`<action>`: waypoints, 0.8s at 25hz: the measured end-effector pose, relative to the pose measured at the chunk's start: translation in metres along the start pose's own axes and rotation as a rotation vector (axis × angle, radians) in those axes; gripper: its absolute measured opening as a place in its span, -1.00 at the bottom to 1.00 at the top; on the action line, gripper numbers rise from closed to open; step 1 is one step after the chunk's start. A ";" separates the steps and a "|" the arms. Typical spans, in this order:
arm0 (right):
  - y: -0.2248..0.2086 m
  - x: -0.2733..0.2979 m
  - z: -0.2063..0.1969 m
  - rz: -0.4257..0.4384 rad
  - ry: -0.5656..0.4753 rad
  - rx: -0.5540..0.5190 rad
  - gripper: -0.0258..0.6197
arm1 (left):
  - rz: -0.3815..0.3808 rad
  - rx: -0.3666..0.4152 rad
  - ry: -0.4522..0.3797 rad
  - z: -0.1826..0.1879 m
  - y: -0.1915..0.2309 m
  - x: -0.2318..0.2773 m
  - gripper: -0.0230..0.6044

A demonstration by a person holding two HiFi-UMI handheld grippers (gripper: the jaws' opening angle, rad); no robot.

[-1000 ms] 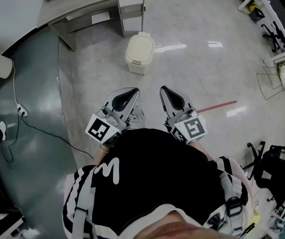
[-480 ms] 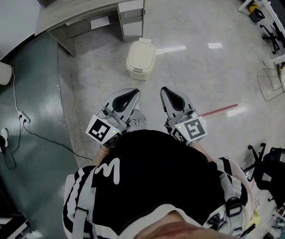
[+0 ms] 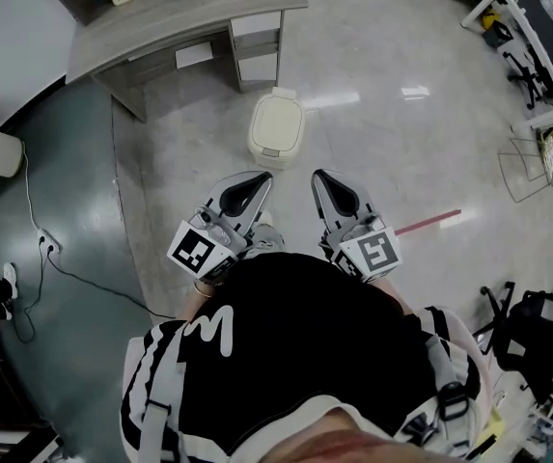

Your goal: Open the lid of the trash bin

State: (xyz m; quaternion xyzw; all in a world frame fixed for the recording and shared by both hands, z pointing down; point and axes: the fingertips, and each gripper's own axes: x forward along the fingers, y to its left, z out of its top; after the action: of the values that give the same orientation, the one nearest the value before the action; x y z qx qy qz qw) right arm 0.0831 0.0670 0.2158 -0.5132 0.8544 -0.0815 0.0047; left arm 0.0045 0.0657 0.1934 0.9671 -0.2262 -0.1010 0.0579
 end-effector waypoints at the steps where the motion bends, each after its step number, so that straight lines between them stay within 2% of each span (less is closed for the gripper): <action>1: -0.002 0.005 0.001 -0.002 0.000 0.000 -0.88 | -0.002 -0.002 0.009 -0.001 0.005 0.003 -0.91; 14: -0.029 0.068 0.009 -0.039 -0.011 0.007 -0.88 | -0.037 -0.017 0.016 0.005 0.074 0.030 -0.91; 20: -0.038 0.087 0.005 -0.051 -0.002 0.014 -0.88 | -0.050 -0.026 0.025 0.001 0.093 0.037 -0.91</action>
State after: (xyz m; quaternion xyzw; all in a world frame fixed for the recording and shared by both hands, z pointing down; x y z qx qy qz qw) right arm 0.0760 -0.0280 0.2226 -0.5348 0.8405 -0.0870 0.0073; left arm -0.0027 -0.0344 0.2005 0.9728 -0.1997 -0.0935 0.0709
